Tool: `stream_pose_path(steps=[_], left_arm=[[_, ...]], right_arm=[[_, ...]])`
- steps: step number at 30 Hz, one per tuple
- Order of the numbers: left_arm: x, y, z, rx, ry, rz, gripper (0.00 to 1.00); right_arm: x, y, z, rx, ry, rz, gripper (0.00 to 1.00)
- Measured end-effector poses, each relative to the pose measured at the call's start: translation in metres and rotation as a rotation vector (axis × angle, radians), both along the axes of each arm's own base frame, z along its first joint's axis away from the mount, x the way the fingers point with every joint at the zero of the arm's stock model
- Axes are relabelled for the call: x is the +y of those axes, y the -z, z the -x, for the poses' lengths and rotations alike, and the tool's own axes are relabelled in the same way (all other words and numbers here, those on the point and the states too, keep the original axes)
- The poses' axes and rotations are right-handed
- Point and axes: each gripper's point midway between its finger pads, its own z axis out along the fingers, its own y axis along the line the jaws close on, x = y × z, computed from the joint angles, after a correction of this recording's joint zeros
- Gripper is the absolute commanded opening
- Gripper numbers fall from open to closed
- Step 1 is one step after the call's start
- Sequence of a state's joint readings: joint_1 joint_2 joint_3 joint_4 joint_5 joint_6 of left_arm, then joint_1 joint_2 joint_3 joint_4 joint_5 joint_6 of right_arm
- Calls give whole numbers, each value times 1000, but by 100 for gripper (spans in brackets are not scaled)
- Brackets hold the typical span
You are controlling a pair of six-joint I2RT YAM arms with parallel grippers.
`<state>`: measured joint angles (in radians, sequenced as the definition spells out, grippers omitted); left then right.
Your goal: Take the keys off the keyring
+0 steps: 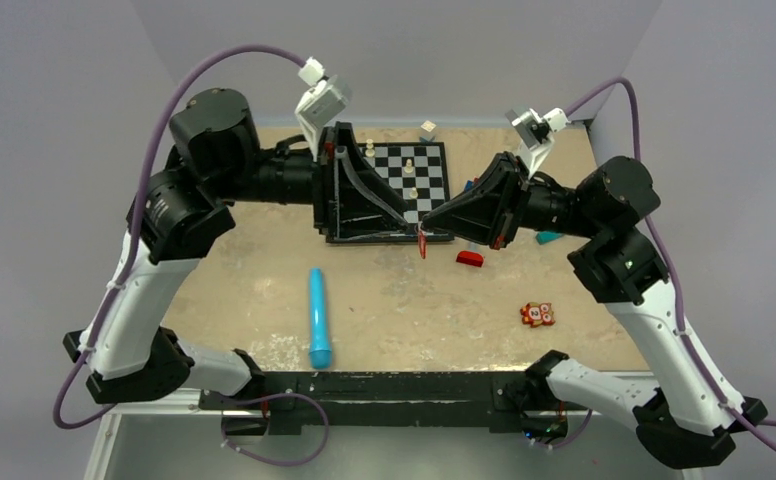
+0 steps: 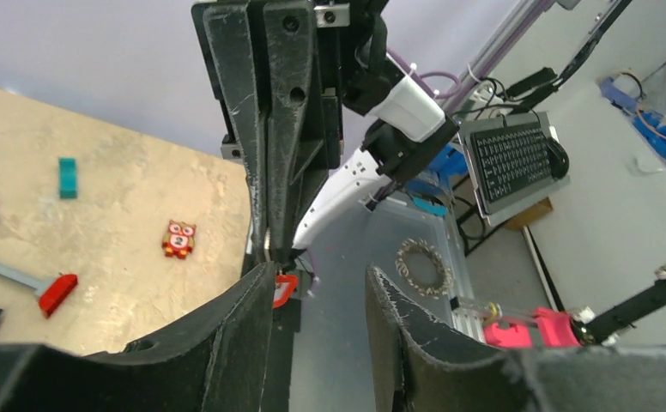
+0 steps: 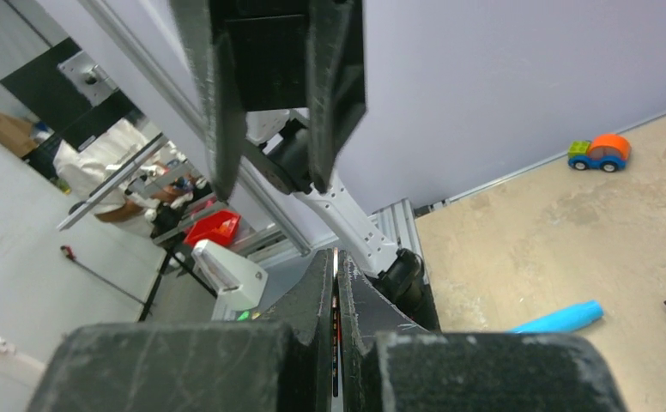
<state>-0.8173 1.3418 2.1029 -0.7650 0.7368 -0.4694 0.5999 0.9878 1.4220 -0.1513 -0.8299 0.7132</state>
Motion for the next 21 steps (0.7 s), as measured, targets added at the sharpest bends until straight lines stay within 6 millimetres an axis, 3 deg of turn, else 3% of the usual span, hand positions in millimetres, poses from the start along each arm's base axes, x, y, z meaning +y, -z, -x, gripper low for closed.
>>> stream_pose_path(steps=[8, 21], left_arm=[[-13, 26, -2, 93, 71, -93, 31], [-13, 29, -1, 103, 84, -101, 27]], right_arm=[[2, -4, 9, -31, -73, 28, 0], [2, -2, 10, -31, -79, 35, 0]])
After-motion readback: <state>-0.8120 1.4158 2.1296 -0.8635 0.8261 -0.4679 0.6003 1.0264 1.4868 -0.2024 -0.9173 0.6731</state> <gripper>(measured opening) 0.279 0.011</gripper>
